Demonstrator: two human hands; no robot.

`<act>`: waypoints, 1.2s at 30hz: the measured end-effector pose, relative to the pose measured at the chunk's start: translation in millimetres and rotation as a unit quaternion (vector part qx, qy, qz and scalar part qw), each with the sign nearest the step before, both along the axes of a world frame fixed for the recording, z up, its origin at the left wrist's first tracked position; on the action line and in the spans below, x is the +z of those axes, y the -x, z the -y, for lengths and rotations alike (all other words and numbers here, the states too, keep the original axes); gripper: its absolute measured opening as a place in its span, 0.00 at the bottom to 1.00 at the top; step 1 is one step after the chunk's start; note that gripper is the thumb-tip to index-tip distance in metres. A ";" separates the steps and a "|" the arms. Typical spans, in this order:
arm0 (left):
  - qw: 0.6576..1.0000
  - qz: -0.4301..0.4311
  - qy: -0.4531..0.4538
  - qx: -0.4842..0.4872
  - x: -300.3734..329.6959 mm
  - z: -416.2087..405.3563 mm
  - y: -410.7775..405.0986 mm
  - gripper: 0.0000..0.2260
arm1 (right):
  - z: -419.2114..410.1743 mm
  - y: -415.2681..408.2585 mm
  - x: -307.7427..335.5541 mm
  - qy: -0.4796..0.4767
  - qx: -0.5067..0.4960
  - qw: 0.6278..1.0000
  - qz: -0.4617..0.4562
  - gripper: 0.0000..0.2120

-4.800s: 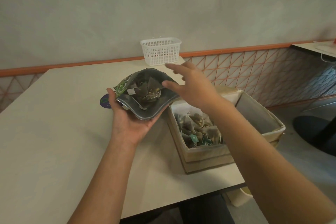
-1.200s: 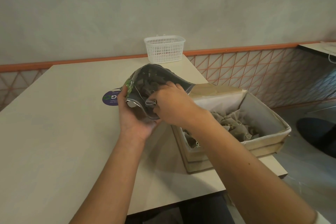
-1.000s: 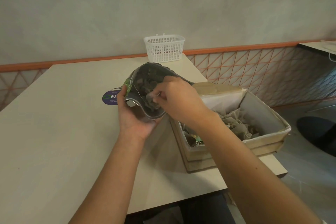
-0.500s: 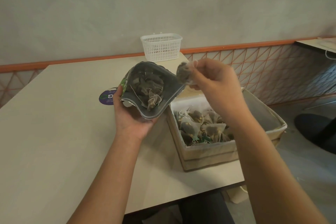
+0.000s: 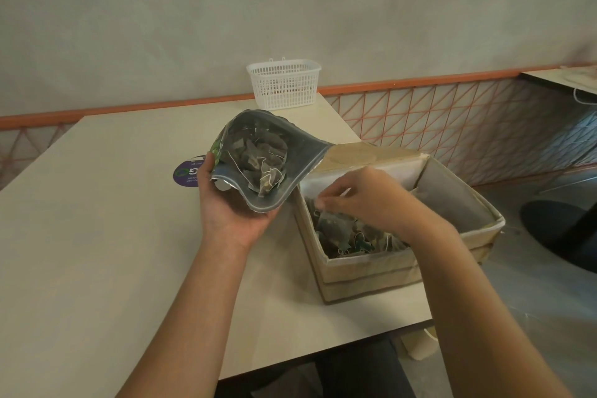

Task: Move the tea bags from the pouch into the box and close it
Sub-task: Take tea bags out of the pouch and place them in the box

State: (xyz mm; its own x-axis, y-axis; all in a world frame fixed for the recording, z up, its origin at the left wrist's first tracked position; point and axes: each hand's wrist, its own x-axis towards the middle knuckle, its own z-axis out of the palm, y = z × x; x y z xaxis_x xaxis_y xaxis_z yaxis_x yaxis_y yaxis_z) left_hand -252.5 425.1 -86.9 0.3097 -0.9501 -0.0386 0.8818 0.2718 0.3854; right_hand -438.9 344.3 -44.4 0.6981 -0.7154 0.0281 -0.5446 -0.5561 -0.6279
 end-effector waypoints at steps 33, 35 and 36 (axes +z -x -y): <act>0.998 0.008 -0.045 0.036 8.9 -10.1 6.8 0.23 | -30.1 -75.2 6.6 0.336 0.002 0.940 0.060 0.09; 0.999 0.004 -0.039 0.034 8.9 -9.6 7.2 0.23 | -28.3 -72.5 10.6 0.269 -0.013 0.952 0.147 0.07; 0.999 0.001 -0.036 0.032 8.3 -9.0 7.1 0.23 | -27.9 -70.6 12.5 0.238 -0.018 0.953 0.187 0.07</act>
State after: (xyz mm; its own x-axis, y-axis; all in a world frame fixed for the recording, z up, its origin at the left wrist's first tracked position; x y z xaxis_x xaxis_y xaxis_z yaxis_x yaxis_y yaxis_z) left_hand -259.6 434.0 -78.6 0.3705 -0.9229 -0.1049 0.8628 0.3002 0.4068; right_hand -368.3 372.1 -31.9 0.5513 -0.5819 0.5979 -0.3555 -0.8121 -0.4627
